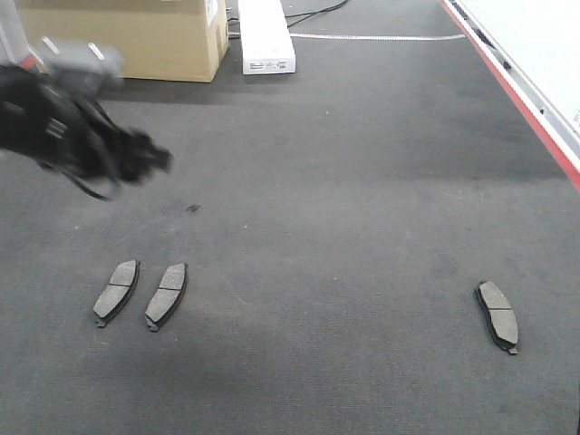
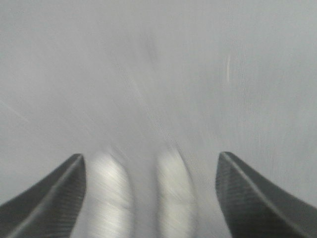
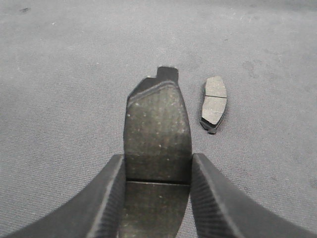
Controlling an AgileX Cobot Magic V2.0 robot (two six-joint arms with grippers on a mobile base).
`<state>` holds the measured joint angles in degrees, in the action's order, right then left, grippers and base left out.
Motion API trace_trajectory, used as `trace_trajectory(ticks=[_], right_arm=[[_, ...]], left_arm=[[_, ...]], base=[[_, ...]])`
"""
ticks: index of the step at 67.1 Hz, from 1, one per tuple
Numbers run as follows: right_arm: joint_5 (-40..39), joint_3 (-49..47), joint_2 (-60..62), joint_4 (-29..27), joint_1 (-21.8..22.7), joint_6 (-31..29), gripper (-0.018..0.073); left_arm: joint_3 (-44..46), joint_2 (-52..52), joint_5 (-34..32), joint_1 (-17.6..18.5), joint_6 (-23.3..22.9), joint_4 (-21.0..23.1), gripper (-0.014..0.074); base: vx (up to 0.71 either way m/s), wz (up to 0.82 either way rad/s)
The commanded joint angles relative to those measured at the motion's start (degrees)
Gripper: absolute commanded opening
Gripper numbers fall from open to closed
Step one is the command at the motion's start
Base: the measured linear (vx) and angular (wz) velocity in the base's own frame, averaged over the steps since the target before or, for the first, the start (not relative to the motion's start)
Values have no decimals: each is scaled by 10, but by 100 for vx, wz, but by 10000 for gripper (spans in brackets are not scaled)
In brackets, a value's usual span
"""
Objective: Move and align brake pads A on conveyor
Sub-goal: 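Open the left gripper and lift it away from the placed pad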
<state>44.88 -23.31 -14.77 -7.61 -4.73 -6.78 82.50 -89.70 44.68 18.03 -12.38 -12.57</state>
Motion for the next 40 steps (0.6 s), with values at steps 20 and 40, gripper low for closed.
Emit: trace_trajectory(ticks=[20,40], right_arm=[[-50,-17,-5,-2,1,-5,-4],[-50,-17,-5,-2,1,-5,-4]], left_arm=[[-66,216,-78,1,0,-57,42],[-257,397,-177,1,0,-69,-7]], base=[[0,0],[0,0]])
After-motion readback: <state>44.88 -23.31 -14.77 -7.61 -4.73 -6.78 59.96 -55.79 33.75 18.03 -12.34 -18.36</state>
